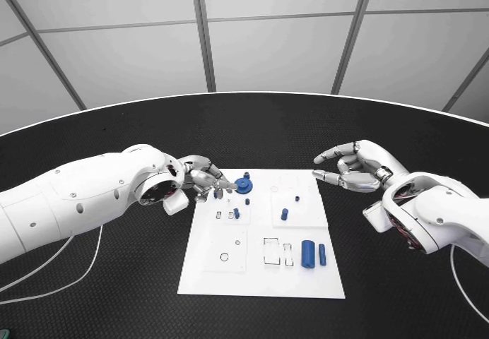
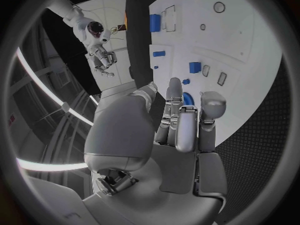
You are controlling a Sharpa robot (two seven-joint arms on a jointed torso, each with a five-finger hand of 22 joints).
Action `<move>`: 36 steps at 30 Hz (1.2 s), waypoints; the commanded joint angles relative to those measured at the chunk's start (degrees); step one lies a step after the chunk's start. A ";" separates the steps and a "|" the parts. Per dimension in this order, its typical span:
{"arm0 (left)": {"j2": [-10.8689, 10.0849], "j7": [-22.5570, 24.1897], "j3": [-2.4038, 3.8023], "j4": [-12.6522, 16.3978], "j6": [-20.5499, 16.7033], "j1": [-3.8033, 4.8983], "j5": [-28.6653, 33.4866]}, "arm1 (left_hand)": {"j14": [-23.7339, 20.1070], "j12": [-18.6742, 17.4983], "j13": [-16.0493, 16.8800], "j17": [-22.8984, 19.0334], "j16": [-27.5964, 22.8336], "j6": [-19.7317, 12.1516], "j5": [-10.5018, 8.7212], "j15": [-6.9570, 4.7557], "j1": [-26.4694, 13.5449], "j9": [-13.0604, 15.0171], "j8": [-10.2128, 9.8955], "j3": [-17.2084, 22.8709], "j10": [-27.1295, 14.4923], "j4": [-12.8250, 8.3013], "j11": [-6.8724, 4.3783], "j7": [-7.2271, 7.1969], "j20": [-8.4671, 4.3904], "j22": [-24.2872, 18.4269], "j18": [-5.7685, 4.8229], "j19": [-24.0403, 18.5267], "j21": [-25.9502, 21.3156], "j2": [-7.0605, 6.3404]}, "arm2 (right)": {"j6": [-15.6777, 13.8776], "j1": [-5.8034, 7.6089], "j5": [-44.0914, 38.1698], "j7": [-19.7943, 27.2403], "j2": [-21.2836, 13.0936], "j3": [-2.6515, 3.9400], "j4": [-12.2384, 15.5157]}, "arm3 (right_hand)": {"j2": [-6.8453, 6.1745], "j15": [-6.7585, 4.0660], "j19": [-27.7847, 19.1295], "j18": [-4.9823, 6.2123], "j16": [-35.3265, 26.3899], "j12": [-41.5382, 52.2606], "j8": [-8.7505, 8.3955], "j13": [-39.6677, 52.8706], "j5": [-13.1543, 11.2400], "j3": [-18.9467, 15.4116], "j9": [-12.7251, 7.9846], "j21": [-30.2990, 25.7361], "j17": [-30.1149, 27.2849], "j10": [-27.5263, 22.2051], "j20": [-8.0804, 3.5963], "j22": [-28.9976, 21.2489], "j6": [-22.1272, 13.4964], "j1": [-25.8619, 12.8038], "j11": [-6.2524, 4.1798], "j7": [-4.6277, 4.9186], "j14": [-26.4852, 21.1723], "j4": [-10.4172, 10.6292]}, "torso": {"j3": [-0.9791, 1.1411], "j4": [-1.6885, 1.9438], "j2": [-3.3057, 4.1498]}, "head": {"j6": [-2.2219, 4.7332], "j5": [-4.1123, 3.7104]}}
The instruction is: Assemble the parts on the task board
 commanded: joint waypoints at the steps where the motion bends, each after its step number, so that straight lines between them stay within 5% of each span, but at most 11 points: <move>1: 1.34 -5.68 0.01 -0.46 1.12 0.01 -3.13 | 4.26 23.16 21.43 8.65 5.19 -4.14 -0.34 -1.03 -7.71 8.99 9.02 -2.26 -1.91 0.56 -0.78 -0.95 -0.79 9.84 -2.22 6.63 5.93 0.79 | -0.28 0.01 0.04 -0.28 -0.21 0.00 -0.20 | -0.22 -0.42 3.70 0.33 -0.25 0.18 0.38 5.79 0.52 0.02 -0.09 -0.18 10.91 0.06 -0.41 11.62 0.51 -0.31 -0.54 -0.15 5.01 0.34 | 0.06 0.02 -0.15 | -0.35 0.24; 8: 4.28 -12.99 0.01 -1.88 3.42 0.03 -8.66 | 4.27 26.89 24.67 8.72 5.19 -5.26 -0.43 -1.38 -8.82 11.52 11.91 -3.10 -1.54 0.61 -1.17 -1.33 -1.20 12.70 -2.85 8.98 7.04 1.73 | -0.77 0.01 0.07 -1.08 -0.55 -0.01 -0.63 | -0.37 -0.52 3.63 0.37 -0.28 0.17 0.48 5.78 1.32 0.09 -0.16 -0.35 10.89 0.10 -0.51 11.49 0.63 0.05 -0.63 -0.23 5.01 0.35 | -0.05 -0.04 -0.06 | -0.89 0.31; 17: 7.50 -17.61 0.00 -3.56 3.77 0.04 -11.98 | 4.29 31.05 28.53 8.79 5.18 -5.65 -0.45 -1.94 -11.46 14.30 15.10 -5.56 0.46 0.68 -1.82 -2.07 -1.74 13.99 -3.12 9.96 7.46 1.35 | -1.37 0.01 0.08 -2.10 -0.69 -0.02 -0.90 | -0.45 -0.56 3.64 0.37 -0.31 0.15 0.54 5.76 1.89 0.11 -0.21 -0.35 10.85 0.12 -0.57 11.49 0.70 0.16 -0.66 -0.25 5.01 0.45 | -0.09 0.00 0.09 | -1.14 0.39; 36: 11.46 -20.48 -0.01 -6.53 7.39 0.04 -13.19 | 4.27 30.72 27.93 8.73 5.13 -6.33 -0.43 -2.02 -11.88 15.00 15.66 -6.66 -0.33 0.54 -1.87 -2.13 -1.85 14.49 -3.23 10.22 7.65 1.48 | -1.34 0.01 0.08 -3.06 -0.60 -0.02 -1.07 | -0.50 -0.58 3.60 0.39 -0.34 0.10 0.56 5.71 2.14 0.12 -0.23 -0.43 10.78 0.09 -0.59 11.42 0.73 0.20 -0.67 -0.26 4.99 0.49 | -0.12 -0.09 0.22 | -1.72 0.50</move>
